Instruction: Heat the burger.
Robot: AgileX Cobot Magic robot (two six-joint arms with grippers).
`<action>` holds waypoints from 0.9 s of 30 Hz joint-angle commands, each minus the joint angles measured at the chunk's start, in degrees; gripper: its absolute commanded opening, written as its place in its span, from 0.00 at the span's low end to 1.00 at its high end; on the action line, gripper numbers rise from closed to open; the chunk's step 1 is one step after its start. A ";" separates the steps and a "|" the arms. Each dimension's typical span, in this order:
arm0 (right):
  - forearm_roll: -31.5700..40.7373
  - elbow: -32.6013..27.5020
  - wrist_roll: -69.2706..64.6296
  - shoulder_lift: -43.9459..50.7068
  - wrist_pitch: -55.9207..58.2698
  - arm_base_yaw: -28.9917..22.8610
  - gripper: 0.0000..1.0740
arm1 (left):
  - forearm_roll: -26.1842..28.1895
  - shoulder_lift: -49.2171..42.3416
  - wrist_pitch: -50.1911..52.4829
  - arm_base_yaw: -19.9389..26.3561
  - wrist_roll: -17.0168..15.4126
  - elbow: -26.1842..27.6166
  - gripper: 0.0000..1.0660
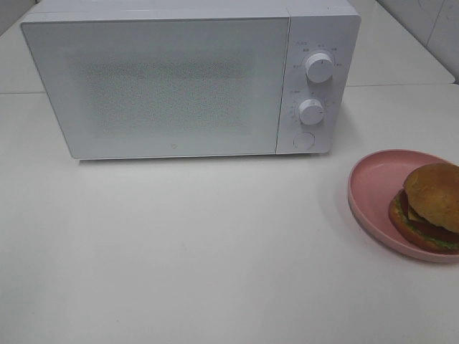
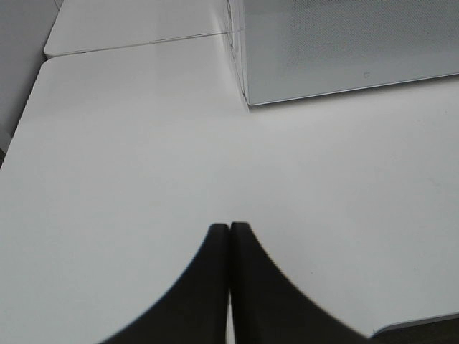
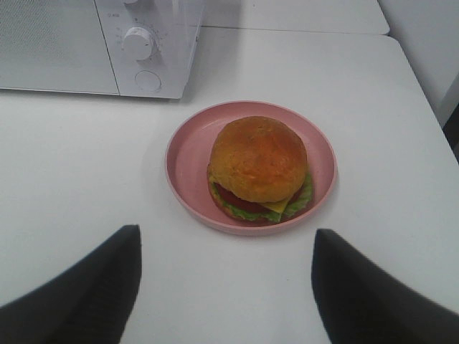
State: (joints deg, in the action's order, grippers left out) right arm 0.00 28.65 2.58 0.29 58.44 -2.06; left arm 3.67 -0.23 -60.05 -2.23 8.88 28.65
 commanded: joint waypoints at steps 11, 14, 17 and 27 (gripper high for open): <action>0.34 0.06 0.63 1.49 -0.92 1.78 0.60 | -0.11 -1.55 0.80 -0.06 0.00 -0.17 0.00; 0.34 0.06 0.63 1.49 -0.92 2.69 0.60 | -0.11 -1.55 0.80 -0.06 0.00 -0.17 0.00; 0.34 0.06 0.63 1.49 -0.92 2.69 0.60 | -0.11 -1.55 0.80 -0.06 0.00 -0.17 0.00; 0.34 0.06 0.63 1.49 -0.92 2.69 0.60 | -0.11 -1.55 0.80 -0.06 0.00 -0.17 0.00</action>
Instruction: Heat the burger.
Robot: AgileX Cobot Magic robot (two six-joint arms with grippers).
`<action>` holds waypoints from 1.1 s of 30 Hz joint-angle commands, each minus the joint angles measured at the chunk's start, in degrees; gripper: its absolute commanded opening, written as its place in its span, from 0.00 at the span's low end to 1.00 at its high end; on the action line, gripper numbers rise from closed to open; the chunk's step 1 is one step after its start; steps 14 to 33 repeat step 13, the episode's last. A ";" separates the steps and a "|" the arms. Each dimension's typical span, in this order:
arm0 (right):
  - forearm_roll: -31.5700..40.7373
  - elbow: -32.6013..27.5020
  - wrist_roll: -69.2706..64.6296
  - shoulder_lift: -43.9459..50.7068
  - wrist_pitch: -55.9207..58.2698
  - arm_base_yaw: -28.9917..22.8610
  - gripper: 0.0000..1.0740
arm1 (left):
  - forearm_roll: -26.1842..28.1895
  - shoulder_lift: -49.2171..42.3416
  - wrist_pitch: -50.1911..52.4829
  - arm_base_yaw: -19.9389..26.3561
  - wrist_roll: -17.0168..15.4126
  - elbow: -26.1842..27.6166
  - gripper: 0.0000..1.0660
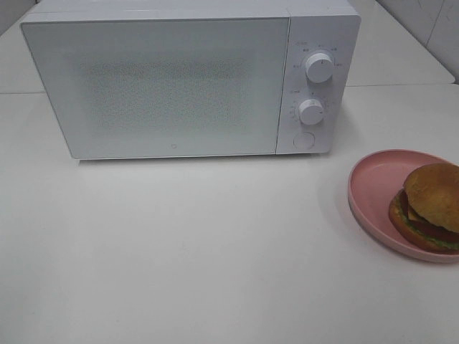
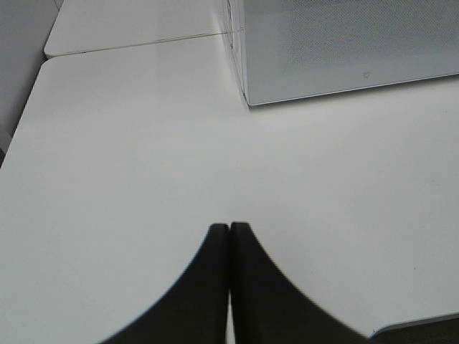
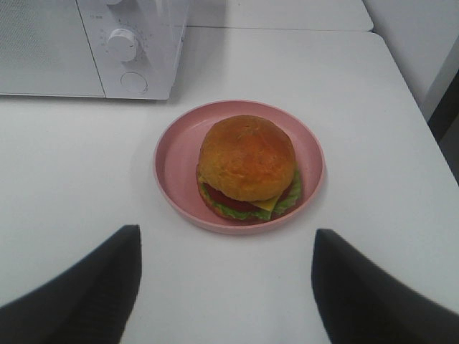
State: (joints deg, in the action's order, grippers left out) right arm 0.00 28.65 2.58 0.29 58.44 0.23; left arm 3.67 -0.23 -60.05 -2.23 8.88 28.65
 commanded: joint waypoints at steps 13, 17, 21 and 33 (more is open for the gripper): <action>0.34 0.06 0.63 1.49 -0.92 0.40 0.60 | -0.11 -1.55 0.80 -0.06 0.00 -0.17 0.00; 0.34 0.06 0.63 1.49 -0.92 0.40 0.60 | -0.11 -1.55 0.80 -0.06 0.00 -0.17 0.00; 0.34 0.06 0.63 1.49 -0.92 0.40 0.60 | -0.11 -1.55 0.80 -0.06 0.00 -0.17 0.00; 0.34 0.06 0.63 1.49 -0.92 0.40 0.60 | -0.11 -1.55 0.80 -0.06 0.00 -0.17 0.00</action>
